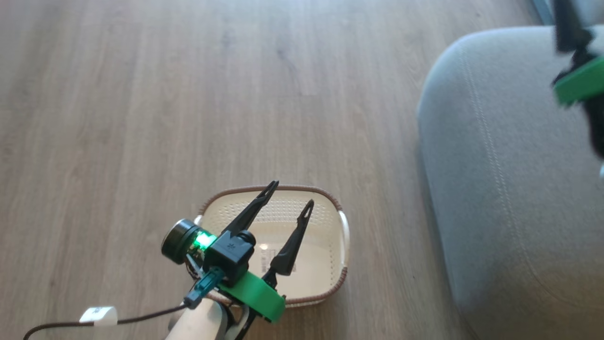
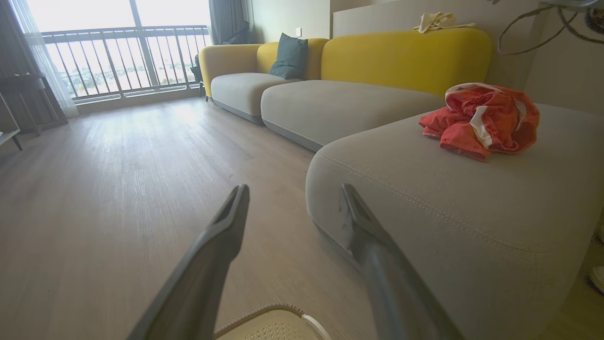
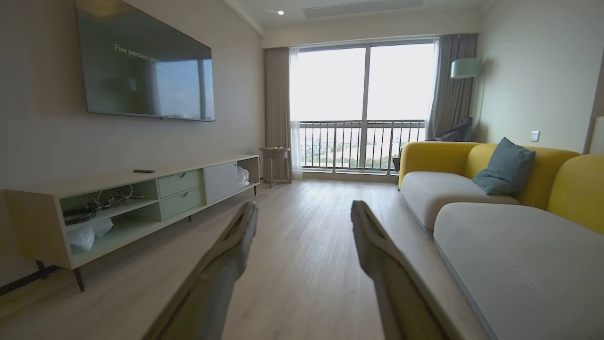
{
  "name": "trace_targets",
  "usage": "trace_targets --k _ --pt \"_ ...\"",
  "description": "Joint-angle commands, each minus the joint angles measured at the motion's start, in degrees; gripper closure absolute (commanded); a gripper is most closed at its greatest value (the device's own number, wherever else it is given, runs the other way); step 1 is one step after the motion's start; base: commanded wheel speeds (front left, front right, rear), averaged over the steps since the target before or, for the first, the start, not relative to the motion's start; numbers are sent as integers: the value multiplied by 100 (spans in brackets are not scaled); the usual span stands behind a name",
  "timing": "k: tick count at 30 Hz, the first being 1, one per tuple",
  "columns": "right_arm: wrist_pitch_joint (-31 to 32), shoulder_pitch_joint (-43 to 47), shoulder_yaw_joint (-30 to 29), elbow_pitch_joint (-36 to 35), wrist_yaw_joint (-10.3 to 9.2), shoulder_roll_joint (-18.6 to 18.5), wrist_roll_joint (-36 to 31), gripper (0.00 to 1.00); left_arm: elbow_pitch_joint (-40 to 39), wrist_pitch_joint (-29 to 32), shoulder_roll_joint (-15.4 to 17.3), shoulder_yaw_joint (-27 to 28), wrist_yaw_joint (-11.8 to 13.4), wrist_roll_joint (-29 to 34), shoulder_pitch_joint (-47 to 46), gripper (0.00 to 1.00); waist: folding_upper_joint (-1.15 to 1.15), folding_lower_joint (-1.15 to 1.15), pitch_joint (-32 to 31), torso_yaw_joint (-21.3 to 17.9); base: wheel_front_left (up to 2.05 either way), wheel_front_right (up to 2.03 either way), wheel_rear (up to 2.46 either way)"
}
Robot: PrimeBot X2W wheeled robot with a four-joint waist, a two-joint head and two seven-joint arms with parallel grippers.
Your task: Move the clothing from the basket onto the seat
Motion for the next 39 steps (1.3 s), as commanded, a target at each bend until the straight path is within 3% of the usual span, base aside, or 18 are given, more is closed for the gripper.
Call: trace_targets --k 1,5,12,22,30,39 --pt "-95 188 87 -435 -1 -122 64 0 -146 -29 -56 248 50 4 -74 0 -1 1 -154 233 0 0 0" --pt "-340 1058 -66 -1208 -1 -109 157 0 -132 -29 -61 501 204 -56 -86 0 -1 1 -166 505 0 0 0" --pt "-623 2578 -515 -1962 -1 522 -85 0 -78 -29 -63 876 632 -150 -119 0 -1 1 -152 955 0 0 0" --pt "-682 3389 -541 -1732 -1 1286 -1108 0 -32 -29 -64 1277 1072 -114 -7 0 -1 1 -31 1171 0 0 0" --pt "-685 4105 -1331 -1615 -1 2147 -2052 0 196 -29 -64 1271 825 -381 140 0 -1 1 5 1272 0 0 0" --pt "-686 4492 -1423 -1521 -1 2465 -2461 0 337 -29 -64 1249 680 -445 247 0 -1 1 -13 1250 0 0 0"
